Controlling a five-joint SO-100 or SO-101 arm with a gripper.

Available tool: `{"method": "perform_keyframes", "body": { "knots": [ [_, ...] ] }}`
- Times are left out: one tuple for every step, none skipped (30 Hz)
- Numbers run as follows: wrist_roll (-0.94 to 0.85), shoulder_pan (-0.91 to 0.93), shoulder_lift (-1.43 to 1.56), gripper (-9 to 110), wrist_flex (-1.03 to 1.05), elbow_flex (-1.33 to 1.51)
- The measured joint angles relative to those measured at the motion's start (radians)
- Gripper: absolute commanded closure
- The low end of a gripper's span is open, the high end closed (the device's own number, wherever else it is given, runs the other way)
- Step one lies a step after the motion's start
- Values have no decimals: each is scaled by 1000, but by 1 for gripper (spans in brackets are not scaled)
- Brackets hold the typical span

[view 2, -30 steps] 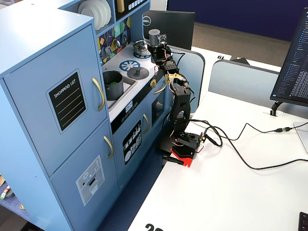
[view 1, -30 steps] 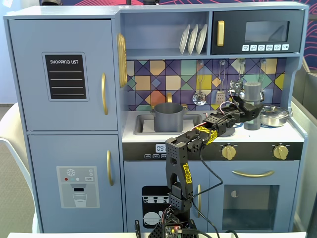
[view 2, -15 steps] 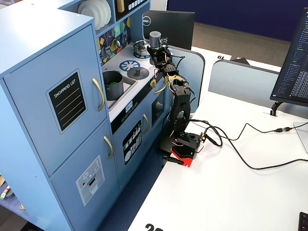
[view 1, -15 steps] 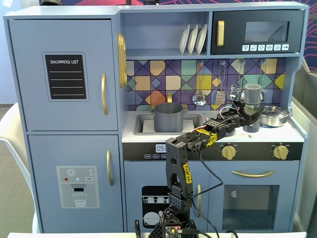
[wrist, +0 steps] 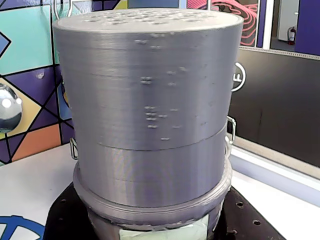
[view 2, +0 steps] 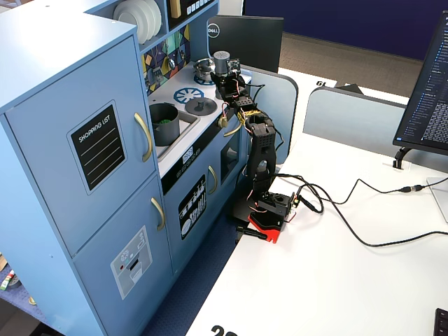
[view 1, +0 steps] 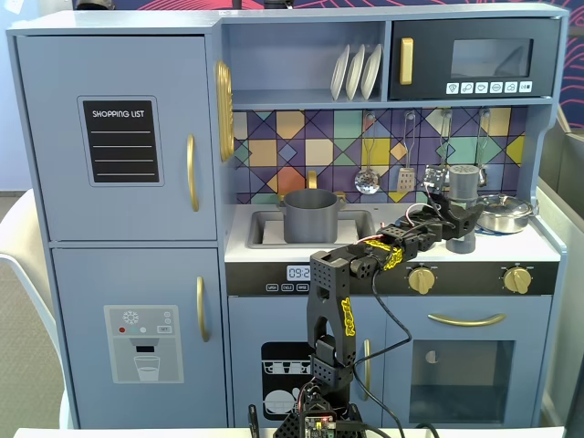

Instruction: Put salt in the gray recipient

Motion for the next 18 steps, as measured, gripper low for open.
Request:
{"method": "perform_keyframes", "body": {
  "knots": [
    [-3,0,0,101,0,0],
    [-6,-2,0,101,0,0],
    [-9,-2,0,99,0,0],
    [-9,-2,0,94,0,0],
    [-9,-2,0,86,0,0],
    [-11,-2,0,79,0,0],
    [-15,-2,0,71,0,0],
    [-17,-2,0,62,0,0],
    [-11,0,0,55,0,0],
    [0,0,0,50,0,0],
    [5,3,0,48,0,2],
    [5,8,2,45,3,9],
    [5,11,2,45,9,17],
    [5,14,2,44,14,28],
    [5,18,2,43,21,38],
    [5,20,8,44,31,48],
    [5,23,21,46,44,61],
    [5,26,44,50,60,78]
  ]
}}
